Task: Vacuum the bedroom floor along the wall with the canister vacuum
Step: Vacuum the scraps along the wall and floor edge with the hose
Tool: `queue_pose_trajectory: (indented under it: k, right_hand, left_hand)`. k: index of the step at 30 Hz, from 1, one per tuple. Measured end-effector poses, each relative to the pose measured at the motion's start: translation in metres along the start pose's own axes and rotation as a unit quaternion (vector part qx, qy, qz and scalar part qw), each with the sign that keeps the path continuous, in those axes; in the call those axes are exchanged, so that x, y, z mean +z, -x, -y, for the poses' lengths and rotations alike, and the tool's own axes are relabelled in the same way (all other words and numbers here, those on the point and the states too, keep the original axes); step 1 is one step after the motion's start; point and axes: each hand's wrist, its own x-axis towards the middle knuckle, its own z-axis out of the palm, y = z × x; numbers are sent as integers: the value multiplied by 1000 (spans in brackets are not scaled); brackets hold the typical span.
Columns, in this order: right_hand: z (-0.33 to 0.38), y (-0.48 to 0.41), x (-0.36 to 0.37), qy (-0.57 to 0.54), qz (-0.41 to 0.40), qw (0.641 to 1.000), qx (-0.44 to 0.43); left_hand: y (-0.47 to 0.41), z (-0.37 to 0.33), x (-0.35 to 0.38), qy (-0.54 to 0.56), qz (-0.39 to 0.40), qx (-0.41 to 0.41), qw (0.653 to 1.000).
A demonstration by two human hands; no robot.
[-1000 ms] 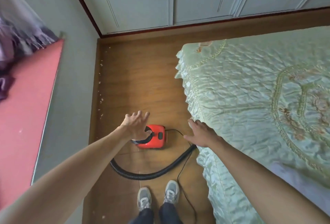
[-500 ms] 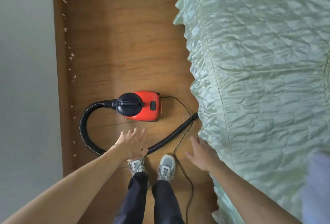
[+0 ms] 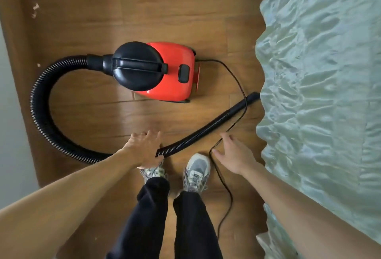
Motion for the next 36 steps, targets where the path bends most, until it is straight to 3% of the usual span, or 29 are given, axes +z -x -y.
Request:
queue_pose_trajectory:
  k: [9, 15, 21, 26, 33, 36]
  right_hand:
    - [-8, -73, 49, -30, 19, 999, 26]
    - [-30, -129, 70, -157, -39, 978, 134]
    - [-38, -177, 87, -332, -111, 895, 276]
    - [-35, -191, 98, -467, -140, 815, 312]
    - [14, -158, 116, -578, -58, 751, 314]
    - [45, -133, 121, -585, -11, 745, 320]
  left_hand:
    - [-62, -7, 39, 2, 33, 19, 999]
    - [-109, -28, 59, 41, 25, 39, 998]
    - [-137, -44, 99, 54, 1, 49, 997]
    - [-136, -39, 113, 71, -20, 41, 996]
    - [-81, -11, 124, 96, 52, 30, 994]
    - [-39, 6, 131, 88, 83, 22, 992]
